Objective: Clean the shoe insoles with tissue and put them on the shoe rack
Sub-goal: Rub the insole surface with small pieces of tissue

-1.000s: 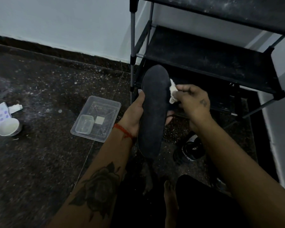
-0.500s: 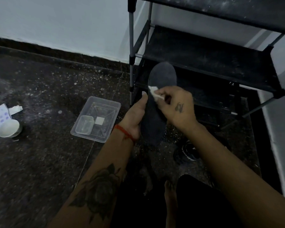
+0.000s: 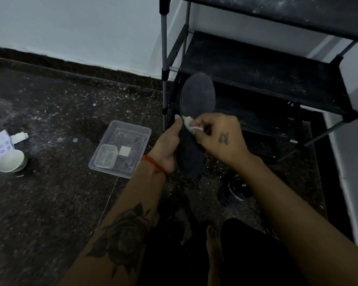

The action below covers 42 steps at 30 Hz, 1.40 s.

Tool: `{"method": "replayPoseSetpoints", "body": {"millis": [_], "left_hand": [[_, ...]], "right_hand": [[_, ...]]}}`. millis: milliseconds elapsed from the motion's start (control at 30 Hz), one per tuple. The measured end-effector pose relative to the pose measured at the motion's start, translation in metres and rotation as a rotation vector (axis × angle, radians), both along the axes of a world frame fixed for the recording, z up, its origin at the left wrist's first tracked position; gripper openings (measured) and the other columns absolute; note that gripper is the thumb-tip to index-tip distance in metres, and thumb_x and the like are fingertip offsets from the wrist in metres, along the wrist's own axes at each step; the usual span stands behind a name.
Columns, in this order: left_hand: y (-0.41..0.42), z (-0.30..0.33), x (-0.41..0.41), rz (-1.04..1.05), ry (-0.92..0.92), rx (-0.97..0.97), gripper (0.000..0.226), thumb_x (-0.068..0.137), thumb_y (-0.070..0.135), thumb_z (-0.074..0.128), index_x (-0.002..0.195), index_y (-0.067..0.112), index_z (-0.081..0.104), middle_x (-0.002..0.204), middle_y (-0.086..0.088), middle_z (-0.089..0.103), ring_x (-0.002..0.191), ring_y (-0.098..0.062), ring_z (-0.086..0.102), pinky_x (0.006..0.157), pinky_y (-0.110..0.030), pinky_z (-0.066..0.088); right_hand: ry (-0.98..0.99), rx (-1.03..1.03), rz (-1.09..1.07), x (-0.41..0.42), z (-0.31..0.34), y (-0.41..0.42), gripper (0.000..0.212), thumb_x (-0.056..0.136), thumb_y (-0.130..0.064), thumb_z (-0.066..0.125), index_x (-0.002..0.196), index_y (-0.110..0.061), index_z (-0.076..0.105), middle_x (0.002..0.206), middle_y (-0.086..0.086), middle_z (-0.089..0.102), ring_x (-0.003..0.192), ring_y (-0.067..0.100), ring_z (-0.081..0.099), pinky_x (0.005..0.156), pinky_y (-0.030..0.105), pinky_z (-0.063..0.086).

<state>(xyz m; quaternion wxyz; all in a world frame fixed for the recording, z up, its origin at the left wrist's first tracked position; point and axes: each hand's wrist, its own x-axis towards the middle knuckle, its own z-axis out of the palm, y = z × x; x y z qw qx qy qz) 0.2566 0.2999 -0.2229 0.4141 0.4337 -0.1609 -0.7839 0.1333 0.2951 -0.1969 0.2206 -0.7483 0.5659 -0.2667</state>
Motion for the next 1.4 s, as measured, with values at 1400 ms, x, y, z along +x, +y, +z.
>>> {"method": "replayPoseSetpoints", "body": {"millis": [1400], "left_hand": [[-0.001,0.002,0.005,-0.010,0.090,0.015,0.054,0.100,0.047,0.023,0.104,0.008,0.061,0.091,-0.009,0.072,0.079,-0.019,0.070,0.075,-0.030,0.057]], "right_hand": [[-0.026,0.104,0.297,-0.001,0.002,0.003,0.019,0.073,-0.005,0.072,0.084,-0.019,0.075,0.087,-0.003,0.070,0.080,0.010,0.064,0.075,0.027,0.052]]}}
